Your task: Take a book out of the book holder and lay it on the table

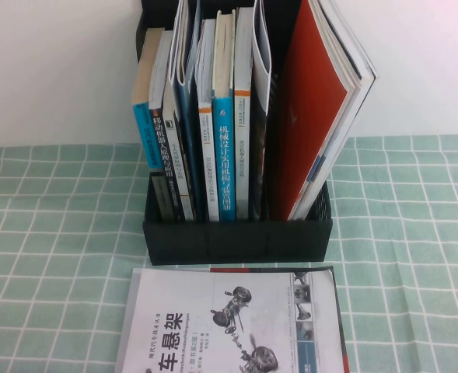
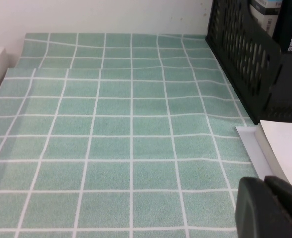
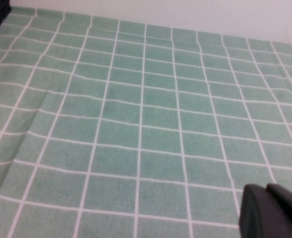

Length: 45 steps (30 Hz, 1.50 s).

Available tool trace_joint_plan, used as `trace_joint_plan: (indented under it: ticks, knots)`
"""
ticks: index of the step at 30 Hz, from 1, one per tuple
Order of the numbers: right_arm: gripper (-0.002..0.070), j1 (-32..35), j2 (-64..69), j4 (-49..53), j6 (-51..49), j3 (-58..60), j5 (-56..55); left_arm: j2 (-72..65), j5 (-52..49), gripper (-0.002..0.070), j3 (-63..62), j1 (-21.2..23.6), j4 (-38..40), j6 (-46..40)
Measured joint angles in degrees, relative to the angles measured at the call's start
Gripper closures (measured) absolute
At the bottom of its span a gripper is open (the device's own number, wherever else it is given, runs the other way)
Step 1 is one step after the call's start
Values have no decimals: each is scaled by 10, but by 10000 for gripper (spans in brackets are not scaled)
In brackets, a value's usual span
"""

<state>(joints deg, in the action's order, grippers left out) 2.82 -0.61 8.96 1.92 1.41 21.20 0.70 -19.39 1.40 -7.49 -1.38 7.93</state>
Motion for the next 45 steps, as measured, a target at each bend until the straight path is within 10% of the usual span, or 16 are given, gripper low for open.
trace_joint_plan:
  ticks: [45]
  knots:
    - [678,1,0,0,-1,0,0,0,0,678,0,24,0,0]
